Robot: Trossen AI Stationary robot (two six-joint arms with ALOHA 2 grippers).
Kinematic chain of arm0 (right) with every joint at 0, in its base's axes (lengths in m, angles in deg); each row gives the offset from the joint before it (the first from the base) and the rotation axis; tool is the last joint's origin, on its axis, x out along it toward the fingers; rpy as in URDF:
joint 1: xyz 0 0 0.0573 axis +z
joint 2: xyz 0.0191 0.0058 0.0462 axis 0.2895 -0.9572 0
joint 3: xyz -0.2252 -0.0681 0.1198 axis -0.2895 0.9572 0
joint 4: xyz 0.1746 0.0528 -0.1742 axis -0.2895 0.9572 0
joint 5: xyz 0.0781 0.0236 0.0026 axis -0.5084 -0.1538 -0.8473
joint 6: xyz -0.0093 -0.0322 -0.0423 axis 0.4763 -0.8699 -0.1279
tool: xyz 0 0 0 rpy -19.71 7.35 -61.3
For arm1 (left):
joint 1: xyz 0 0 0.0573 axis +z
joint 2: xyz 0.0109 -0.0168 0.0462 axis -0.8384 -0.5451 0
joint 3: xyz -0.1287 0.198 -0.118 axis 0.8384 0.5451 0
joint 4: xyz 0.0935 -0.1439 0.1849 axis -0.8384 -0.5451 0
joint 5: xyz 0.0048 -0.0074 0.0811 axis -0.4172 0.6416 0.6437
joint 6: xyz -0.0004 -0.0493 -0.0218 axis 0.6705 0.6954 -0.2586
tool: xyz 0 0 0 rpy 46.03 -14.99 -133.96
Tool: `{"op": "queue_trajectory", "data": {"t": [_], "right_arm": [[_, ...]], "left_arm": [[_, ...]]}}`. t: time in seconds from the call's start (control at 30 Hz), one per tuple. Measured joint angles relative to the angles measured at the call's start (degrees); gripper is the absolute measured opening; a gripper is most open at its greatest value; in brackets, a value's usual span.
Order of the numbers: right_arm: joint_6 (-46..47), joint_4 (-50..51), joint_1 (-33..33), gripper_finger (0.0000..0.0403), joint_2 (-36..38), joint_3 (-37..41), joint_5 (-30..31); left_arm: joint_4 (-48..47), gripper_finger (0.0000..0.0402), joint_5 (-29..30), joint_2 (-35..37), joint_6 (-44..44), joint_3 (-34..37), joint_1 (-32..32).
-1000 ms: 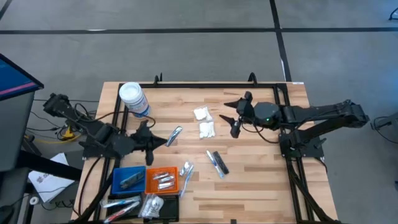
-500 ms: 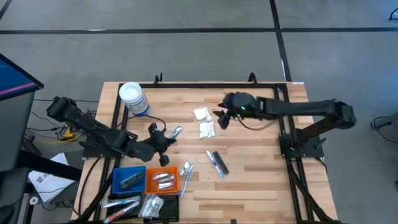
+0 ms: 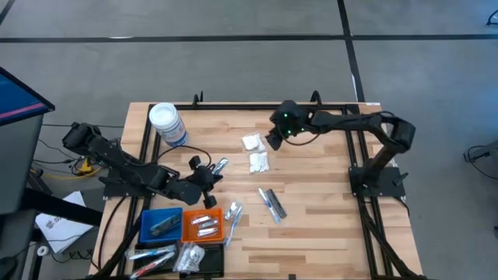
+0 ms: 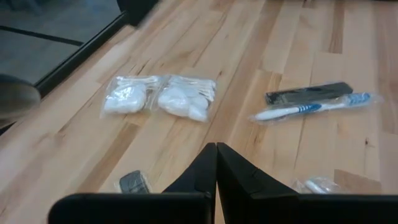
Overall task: Pick & Place Travel size toiletries
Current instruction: Put the bottom cotton pack into the right black basket
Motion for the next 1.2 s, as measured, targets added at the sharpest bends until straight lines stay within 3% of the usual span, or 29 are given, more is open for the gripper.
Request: {"op": "queue_trajectory", "data": {"t": [0.2, 0.47, 0.93, 1.2], "right_arm": [[-6.3, 3.1, -0.1, 0.0161, -4.5, 0.0, -6.0], [-8.3, 6.0, 0.3, 0.0173, -5.5, -0.4, -5.9], [-10.8, 6.0, 0.3, 0.0174, -5.7, -0.4, -5.8], [-10.8, 6.2, -1.1, 0.0174, -11.7, -1.7, -6.0]], "left_arm": [[0.2, 0.0002, 0.0, 0.0, 0.0, 0.0, 0.0], [0.7, 0.0002, 0.0, 0.0, 0.0, 0.1, -0.3], [10.4, 0.0002, -1.8, 0.0, -3.2, 4.7, -0.1], [12.3, 0.0002, -3.5, 0.0, -4.6, 4.7, -0.1]]}}
